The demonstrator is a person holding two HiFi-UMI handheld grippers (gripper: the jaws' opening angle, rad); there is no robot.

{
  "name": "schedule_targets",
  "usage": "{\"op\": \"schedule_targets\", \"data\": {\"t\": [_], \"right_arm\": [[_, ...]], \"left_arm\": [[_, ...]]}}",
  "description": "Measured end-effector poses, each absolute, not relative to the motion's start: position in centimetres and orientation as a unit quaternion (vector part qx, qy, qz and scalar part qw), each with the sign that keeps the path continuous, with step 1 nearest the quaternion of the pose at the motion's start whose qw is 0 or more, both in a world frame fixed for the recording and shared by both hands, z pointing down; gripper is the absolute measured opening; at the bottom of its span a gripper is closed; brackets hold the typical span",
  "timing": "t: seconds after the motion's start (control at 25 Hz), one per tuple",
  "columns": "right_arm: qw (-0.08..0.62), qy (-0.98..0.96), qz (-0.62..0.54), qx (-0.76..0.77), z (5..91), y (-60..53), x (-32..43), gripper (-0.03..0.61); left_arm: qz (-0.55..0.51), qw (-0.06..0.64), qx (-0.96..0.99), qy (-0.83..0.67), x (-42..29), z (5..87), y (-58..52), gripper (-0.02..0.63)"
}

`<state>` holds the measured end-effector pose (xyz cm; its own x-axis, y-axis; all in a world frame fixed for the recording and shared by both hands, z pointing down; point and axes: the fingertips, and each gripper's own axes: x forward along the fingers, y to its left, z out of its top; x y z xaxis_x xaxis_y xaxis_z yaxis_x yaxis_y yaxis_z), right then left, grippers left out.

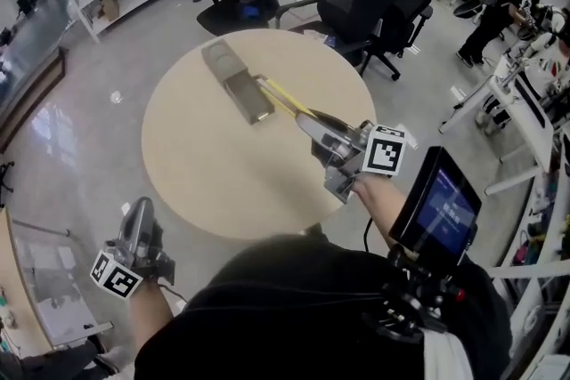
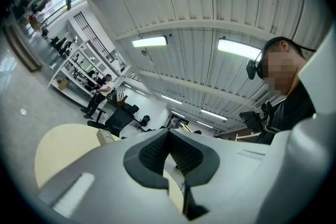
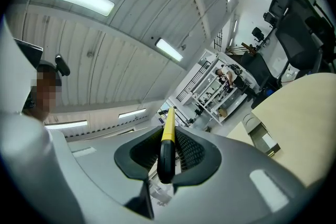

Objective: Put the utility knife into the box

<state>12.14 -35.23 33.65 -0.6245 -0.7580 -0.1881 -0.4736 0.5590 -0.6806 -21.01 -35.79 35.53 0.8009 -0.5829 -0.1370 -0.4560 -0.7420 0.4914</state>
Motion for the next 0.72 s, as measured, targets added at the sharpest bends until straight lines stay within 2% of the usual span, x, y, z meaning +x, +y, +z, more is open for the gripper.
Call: {"op": "schedule_targets", "data": {"t": [0.16, 0.72], "right_arm": [[0.234, 0.855, -0.304, -0.349, 34.8, -39.6, 17.3, 0.087], [0.236, 0.838, -0.373, -0.322, 40.9, -52.0, 25.7, 0.087]], "left_arm": [[-0.136, 0.218, 0.919, -0.298, -15.5, 35.6, -39.3, -0.003], [-0.075, 0.239, 0.906, -0.342, -4.7, 37.6, -48.5, -0.003]]}}
